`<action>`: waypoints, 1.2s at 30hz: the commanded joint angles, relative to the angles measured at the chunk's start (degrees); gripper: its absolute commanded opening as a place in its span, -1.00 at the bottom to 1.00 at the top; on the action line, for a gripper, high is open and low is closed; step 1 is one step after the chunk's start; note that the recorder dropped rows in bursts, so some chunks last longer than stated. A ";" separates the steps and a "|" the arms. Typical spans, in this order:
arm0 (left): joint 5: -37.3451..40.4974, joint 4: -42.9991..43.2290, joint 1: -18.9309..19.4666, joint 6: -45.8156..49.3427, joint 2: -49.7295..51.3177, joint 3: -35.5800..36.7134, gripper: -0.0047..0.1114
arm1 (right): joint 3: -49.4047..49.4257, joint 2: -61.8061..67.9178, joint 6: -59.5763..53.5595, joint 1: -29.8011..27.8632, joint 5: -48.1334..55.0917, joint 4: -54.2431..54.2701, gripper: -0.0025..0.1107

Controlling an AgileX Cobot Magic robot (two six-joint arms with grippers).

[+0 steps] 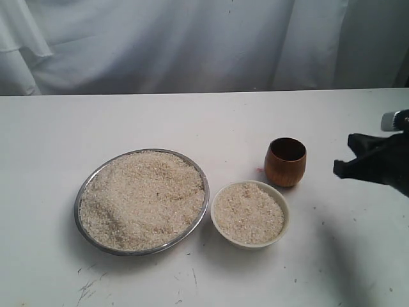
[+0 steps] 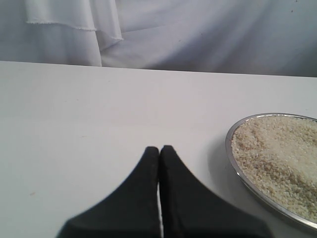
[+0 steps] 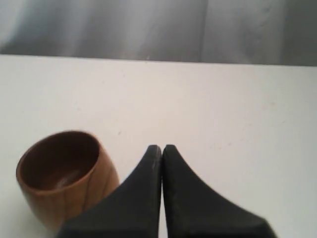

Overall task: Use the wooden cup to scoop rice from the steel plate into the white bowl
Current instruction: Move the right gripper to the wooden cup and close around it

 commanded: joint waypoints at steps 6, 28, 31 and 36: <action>-0.37 0.03 -0.16 -0.01 -0.24 0.28 -0.92 | -0.22 8.24 -1.69 0.05 -2.24 -9.10 -0.96; -0.37 0.03 -0.16 -0.01 -0.24 0.28 -0.92 | -0.33 9.83 3.57 0.05 0.08 -13.29 -0.96; -0.37 0.03 -0.16 -0.01 -0.24 0.28 -0.92 | -0.33 9.88 6.99 0.05 -2.55 -13.58 -0.90; -0.37 0.03 -0.16 -0.01 -0.24 0.28 -0.92 | -0.33 9.88 12.72 0.05 -5.31 -14.93 -0.50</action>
